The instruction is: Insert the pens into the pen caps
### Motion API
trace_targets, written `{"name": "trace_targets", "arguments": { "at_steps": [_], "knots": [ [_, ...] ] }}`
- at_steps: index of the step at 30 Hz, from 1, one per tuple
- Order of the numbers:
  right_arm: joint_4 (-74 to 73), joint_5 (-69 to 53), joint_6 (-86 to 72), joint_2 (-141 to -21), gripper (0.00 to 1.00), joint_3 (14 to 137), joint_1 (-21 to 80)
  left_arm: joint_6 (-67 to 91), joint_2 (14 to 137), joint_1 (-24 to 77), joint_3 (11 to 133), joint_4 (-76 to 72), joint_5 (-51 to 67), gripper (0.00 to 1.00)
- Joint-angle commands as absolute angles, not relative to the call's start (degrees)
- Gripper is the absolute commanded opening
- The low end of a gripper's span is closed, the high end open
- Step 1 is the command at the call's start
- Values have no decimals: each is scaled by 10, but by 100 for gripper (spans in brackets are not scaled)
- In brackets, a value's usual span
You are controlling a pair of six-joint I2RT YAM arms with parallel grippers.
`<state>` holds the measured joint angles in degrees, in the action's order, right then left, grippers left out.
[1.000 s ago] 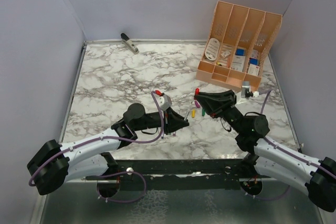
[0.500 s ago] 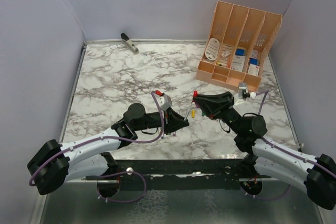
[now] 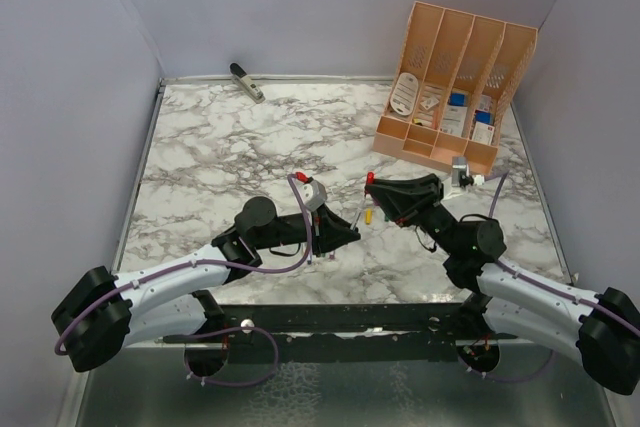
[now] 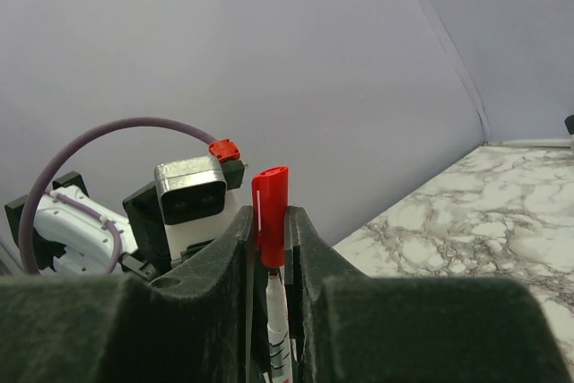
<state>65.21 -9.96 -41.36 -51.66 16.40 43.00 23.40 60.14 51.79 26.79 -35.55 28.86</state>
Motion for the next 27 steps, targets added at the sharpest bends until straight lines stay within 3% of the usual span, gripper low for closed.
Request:
{"name": "trace_targets", "arguments": {
  "at_steps": [1, 27],
  "knots": [
    [670, -112, -418, -513, 1, 159, 428, 225, 587, 520, 275, -379, 276, 0],
    [763, -171, -437, -611, 1, 123, 429, 258, 616, 520, 291, -435, 266, 0]
  ]
}}
